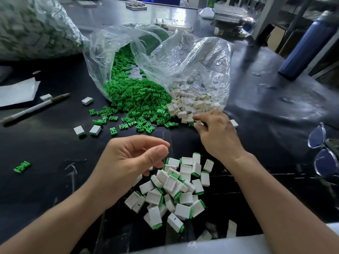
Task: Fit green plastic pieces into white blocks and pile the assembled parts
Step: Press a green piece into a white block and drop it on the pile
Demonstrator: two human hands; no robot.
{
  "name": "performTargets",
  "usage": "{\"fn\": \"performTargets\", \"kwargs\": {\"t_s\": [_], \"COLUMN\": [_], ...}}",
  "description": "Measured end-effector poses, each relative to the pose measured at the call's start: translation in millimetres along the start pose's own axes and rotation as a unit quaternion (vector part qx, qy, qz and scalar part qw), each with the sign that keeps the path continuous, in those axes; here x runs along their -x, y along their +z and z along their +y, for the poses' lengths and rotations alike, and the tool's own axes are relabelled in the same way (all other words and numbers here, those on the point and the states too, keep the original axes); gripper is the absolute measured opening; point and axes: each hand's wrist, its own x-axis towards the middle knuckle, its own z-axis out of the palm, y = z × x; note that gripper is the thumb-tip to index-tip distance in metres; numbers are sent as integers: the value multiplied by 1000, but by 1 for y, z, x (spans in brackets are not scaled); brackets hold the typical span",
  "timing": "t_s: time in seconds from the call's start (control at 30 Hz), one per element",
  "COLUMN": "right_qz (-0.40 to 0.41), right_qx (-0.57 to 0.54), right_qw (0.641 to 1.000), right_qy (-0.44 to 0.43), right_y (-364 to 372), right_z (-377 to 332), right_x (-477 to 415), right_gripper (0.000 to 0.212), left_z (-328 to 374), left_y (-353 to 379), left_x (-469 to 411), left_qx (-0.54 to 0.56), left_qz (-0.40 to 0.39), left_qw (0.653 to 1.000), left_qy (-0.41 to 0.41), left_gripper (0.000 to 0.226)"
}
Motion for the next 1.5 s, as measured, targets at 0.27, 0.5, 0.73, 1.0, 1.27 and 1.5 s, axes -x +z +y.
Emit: {"fn": "performTargets", "kwargs": {"t_s": [0.27,0.5,0.73,1.0,1.27,1.5], "right_qz": [-52,-41,-142,-91,-164,-47], "right_qx": [58,-25,-322,-210,52,38], "right_qw": [997,999,934,968,976,989], "right_qy": [14,6,-52,-107,-133,-134], "right_y": [7,2,1,11,25,22], "right_z": [3,-1,-37,-37,-22,-24], "right_x": [-1,2,23,22,4,4], "right_gripper": [30,20,17,20,49,40], "left_z": [-2,-6,-13,-15,-11,-9], "left_y": [-3,-5,-3,-5,-3,-3], "left_x": [-3,-5,-8,-10,-9,-9], "left_qx": [16,-14,-103,-85,-59,-43], "left_qz": [34,57,53,68,73,72], "left_qw": [999,998,993,994,995,996], "left_qy": [-7,-15,6,0,-18,-21], "left_gripper": [21,16,53,15,8,9]}}
